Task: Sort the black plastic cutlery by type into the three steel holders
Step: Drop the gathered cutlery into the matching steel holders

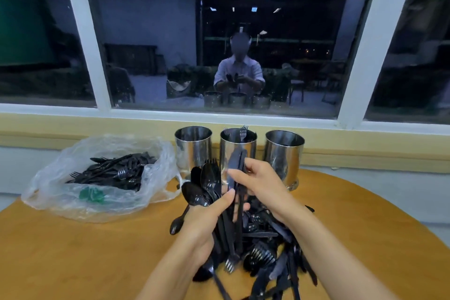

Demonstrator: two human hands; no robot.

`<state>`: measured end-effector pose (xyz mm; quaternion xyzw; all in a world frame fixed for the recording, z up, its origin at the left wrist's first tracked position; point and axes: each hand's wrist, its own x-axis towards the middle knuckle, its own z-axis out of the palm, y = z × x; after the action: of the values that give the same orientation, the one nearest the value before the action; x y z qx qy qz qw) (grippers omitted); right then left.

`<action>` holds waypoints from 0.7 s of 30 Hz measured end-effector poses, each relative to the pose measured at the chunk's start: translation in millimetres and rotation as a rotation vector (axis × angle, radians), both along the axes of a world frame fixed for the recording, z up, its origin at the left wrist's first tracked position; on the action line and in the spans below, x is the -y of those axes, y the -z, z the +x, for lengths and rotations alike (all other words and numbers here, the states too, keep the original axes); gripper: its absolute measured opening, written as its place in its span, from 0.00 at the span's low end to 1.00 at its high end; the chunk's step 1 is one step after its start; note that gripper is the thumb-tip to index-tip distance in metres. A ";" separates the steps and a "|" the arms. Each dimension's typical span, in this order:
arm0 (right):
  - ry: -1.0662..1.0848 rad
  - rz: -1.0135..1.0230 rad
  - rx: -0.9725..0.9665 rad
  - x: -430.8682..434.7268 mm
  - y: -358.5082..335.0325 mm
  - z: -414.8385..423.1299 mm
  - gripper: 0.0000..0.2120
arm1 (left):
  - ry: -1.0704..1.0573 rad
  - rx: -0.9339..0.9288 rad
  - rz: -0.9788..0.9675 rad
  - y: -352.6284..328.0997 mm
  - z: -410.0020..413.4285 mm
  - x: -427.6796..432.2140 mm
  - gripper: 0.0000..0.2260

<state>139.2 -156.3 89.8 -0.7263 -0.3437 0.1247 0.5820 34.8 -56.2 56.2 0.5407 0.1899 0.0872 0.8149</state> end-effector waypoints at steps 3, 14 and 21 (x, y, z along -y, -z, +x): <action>-0.028 -0.032 0.023 4.7 -4.0 15.5 0.10 | -0.010 -0.044 -0.049 -3.4 14.9 -6.7 0.15; 0.254 0.169 0.006 -65.5 -46.8 105.0 0.08 | -0.184 0.068 -0.239 20.9 55.3 -99.9 0.12; 0.269 0.168 0.218 -192.4 -52.6 174.3 0.07 | -0.166 0.050 -0.217 24.9 89.3 -157.5 0.19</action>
<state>313.6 36.1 142.3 -0.7236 -0.3141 -0.0628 0.6114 124.1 101.2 31.3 0.4293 0.2219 0.1467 0.8631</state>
